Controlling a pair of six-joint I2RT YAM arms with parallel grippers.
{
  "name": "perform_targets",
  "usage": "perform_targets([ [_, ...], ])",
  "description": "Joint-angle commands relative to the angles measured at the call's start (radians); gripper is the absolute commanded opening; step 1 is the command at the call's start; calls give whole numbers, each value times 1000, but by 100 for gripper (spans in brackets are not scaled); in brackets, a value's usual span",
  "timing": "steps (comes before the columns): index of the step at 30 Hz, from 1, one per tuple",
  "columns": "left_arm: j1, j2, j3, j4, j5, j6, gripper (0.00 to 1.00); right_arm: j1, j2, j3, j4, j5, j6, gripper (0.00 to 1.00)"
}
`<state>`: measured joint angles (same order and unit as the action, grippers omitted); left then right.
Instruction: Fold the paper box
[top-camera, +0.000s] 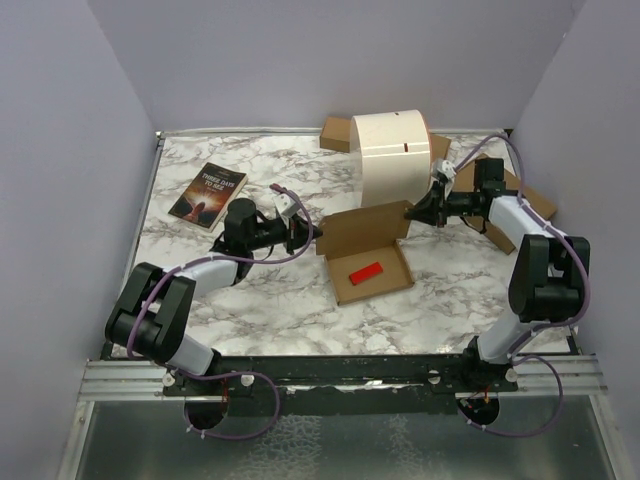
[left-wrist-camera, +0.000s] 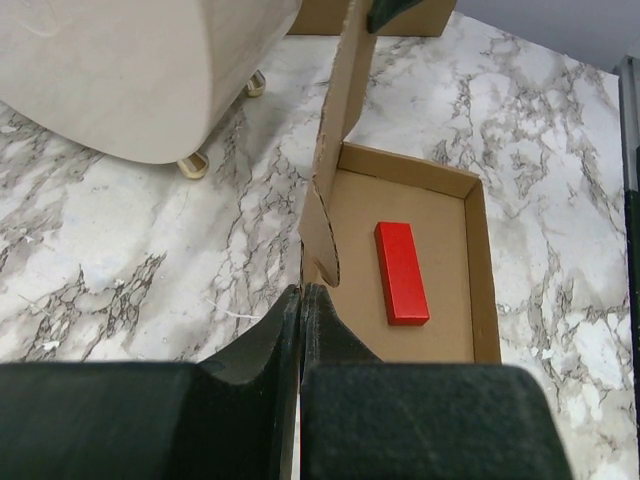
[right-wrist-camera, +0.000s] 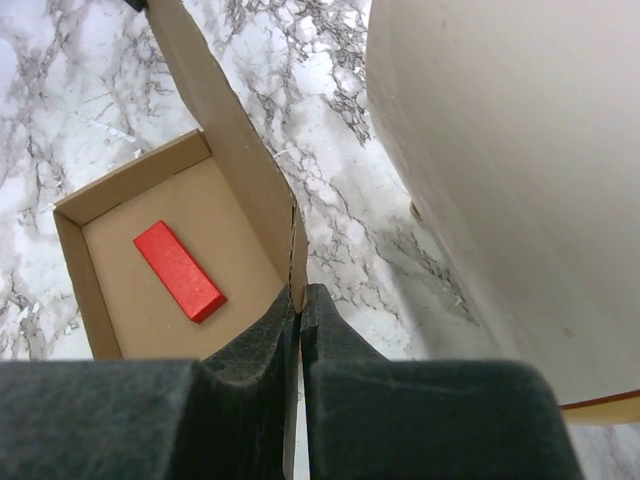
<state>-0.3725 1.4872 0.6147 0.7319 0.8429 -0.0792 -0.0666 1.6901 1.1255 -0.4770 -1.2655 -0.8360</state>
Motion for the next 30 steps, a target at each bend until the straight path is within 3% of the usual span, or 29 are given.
perform_targets([
  [1, -32, -31, -7, 22, -149, -89, 0, 4, -94, -63, 39, 1, -4, 1],
  [8, -168, -124, -67, -6, -599, -223, 0, 26, -278, -270, 413, 152, 338, 1],
  [19, -384, -143, -128, 78, -1060, -322, 0, 226, -457, -518, 851, 584, 639, 1],
  [23, -430, -106, -119, 102, -1182, -369, 0, 315, -455, -539, 908, 783, 744, 1],
  [30, -493, -108, -108, 132, -1346, -344, 0, 411, -426, -542, 957, 921, 875, 1],
])
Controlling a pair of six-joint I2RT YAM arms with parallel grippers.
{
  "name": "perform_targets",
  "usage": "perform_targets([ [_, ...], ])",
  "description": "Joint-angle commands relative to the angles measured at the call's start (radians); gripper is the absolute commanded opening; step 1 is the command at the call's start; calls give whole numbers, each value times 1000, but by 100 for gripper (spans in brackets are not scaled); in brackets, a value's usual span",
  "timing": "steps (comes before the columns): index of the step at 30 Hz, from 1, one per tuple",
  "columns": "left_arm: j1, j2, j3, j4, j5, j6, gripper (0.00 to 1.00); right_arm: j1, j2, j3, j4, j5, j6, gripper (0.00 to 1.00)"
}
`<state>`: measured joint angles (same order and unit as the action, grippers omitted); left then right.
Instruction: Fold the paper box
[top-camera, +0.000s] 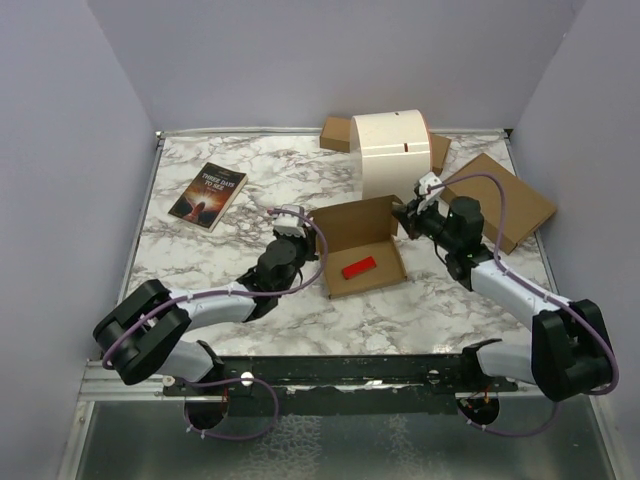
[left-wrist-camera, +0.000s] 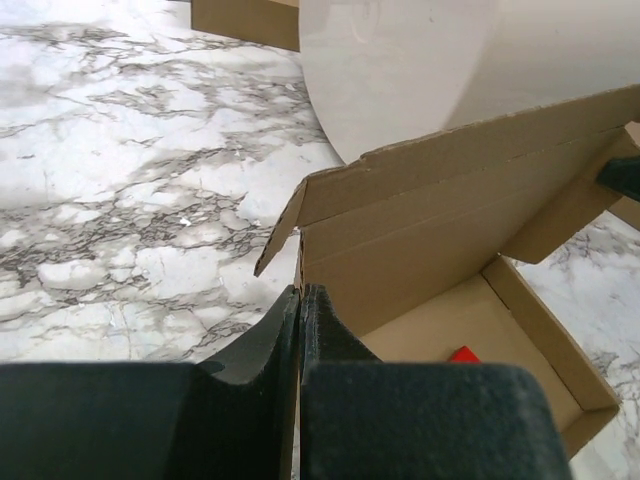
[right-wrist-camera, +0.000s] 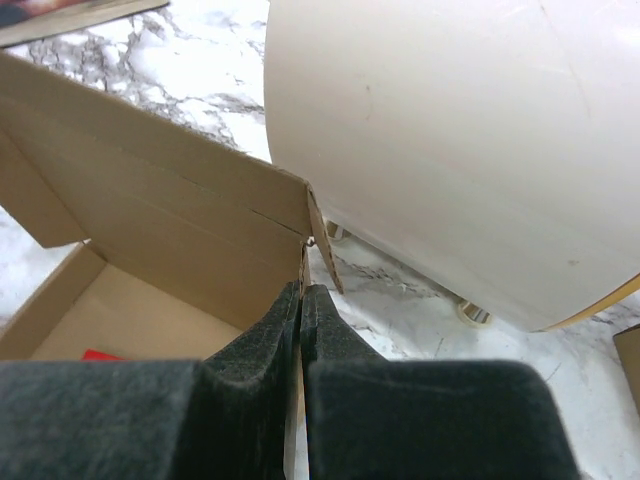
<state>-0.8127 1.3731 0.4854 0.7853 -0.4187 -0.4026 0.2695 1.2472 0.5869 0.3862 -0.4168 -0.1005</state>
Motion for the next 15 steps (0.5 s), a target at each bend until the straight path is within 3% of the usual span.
perform_targets([
  [1, -61, 3, 18, 81, -103, -19, 0, 84, 24, -4, 100, 81, 157, 1],
  [9, -107, -33, -1, 96, -214, 51, 0, 143, 18, -35, 149, 27, 225, 1],
  [15, -108, -50, -26, 147, -317, 199, 0, 226, 119, -29, 256, 69, 217, 1],
])
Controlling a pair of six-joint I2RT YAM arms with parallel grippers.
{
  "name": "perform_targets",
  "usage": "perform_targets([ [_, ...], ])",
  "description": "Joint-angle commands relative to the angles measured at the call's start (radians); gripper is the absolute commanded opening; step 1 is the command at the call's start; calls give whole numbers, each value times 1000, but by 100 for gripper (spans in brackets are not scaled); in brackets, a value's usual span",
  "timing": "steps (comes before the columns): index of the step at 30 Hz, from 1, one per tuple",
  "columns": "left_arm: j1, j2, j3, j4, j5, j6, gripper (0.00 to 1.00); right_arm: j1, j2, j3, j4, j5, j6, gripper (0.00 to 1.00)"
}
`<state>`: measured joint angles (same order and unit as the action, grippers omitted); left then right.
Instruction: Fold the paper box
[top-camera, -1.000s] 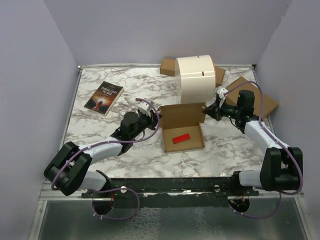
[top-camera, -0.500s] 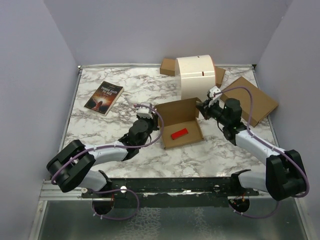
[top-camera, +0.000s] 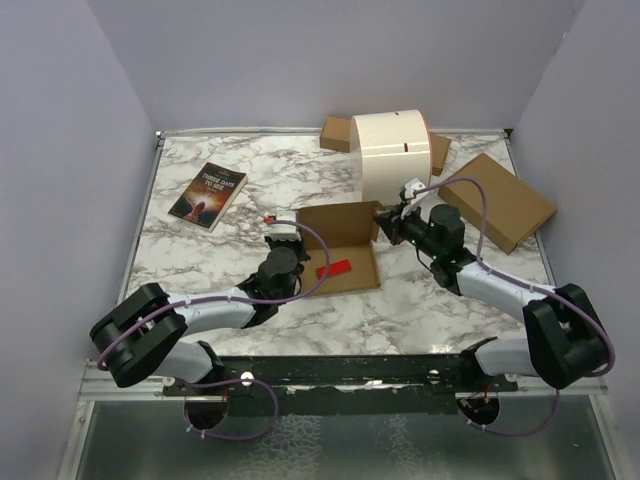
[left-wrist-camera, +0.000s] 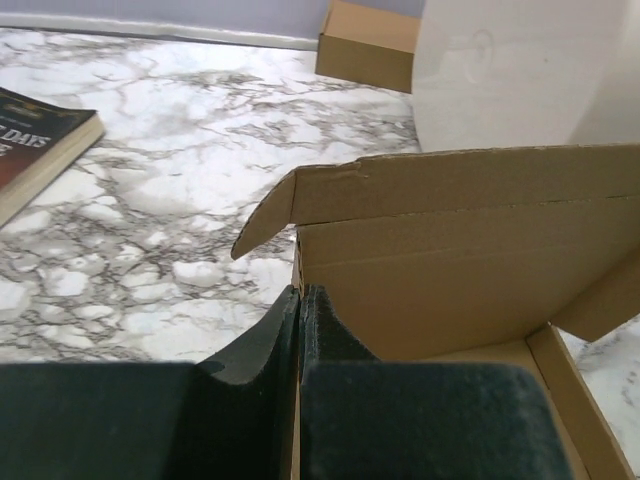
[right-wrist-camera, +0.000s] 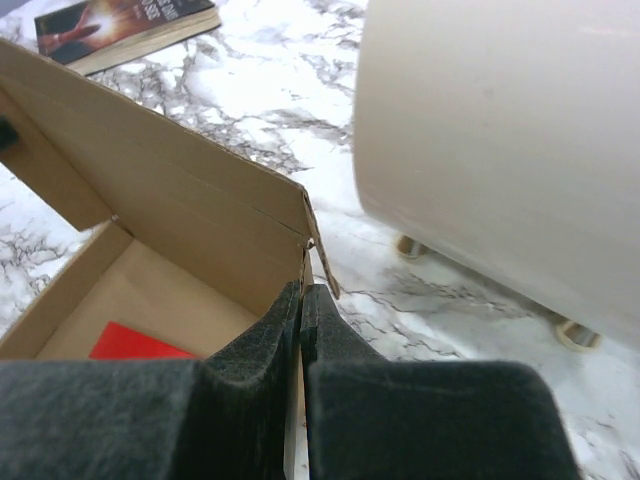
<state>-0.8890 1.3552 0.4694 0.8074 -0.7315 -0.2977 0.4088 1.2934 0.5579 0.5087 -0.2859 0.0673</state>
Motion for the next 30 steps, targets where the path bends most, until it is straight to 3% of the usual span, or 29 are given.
perform_targets([
  [1, -32, -36, -17, 136, -20, 113, 0, 96, 90, 3, 160, -58, 57, 1],
  [6, -30, -65, -56, 154, -20, 126, 0, 120, 160, 30, 266, -26, 99, 1],
  [10, -30, -78, -88, 126, -7, 41, 0, 136, 178, 23, 268, -5, 115, 1],
  [30, -48, -132, -131, -61, 4, -239, 0, 185, 22, -50, -19, -19, 89, 3],
])
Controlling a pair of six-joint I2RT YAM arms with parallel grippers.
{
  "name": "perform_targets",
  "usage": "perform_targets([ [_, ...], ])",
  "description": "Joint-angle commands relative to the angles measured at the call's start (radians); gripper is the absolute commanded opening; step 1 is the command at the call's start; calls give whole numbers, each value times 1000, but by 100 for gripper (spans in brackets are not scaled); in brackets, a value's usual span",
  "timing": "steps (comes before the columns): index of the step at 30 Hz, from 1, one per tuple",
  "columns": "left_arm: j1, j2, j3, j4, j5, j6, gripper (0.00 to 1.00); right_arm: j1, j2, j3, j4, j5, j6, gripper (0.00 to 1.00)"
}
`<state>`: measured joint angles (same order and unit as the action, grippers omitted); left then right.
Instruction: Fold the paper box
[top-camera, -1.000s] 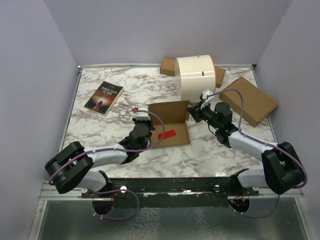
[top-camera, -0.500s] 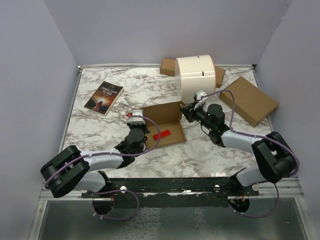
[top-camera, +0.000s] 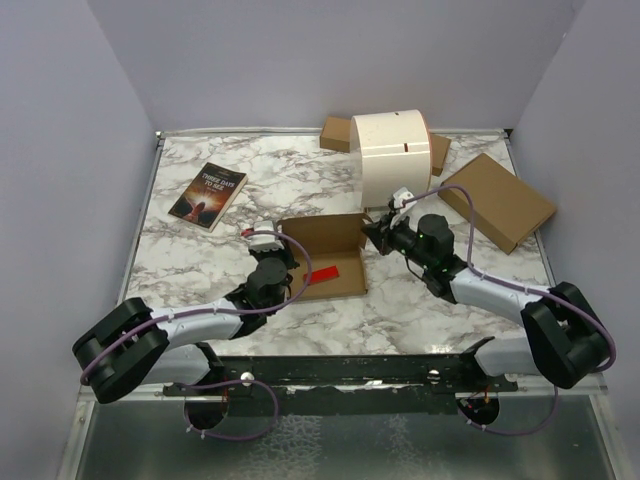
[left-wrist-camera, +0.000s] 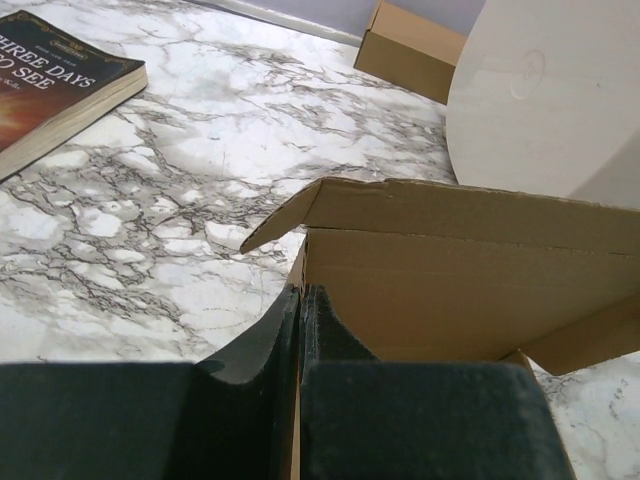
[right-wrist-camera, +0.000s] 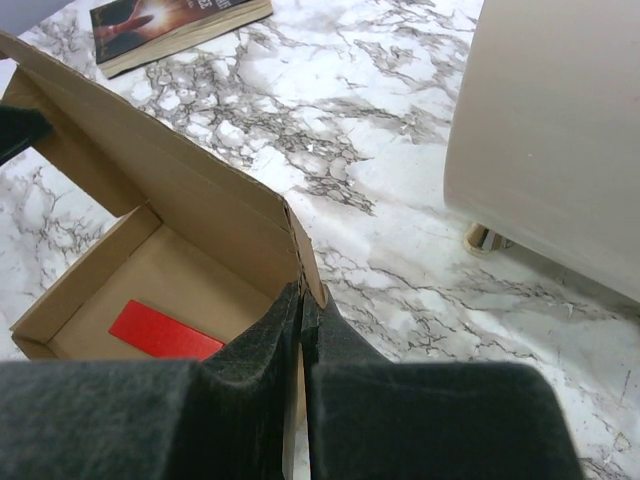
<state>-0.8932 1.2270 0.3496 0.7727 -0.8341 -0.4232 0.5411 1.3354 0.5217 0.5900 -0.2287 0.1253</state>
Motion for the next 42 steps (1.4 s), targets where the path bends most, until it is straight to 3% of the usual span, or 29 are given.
perform_targets([
  [1, -46, -2, -12, -30, 104, -116, 0, 53, -24, -13, -110, -71, 36, 3],
  [6, -49, -5, -21, -13, 89, -95, 0, 54, -14, 3, -84, -69, 88, 3],
  [15, -19, -25, -18, 85, 42, 57, 0, 89, 123, 101, 140, -12, 71, 1],
  [26, 184, 50, 64, 164, 253, 162, 0, 91, 270, 208, 370, 68, -39, 1],
  [34, 262, 161, 91, 205, 379, 158, 0, 100, 404, 270, 447, 162, -56, 1],
  [42, 282, 186, 64, 178, 415, 104, 0, 151, 422, 228, 472, 234, -80, 1],
])
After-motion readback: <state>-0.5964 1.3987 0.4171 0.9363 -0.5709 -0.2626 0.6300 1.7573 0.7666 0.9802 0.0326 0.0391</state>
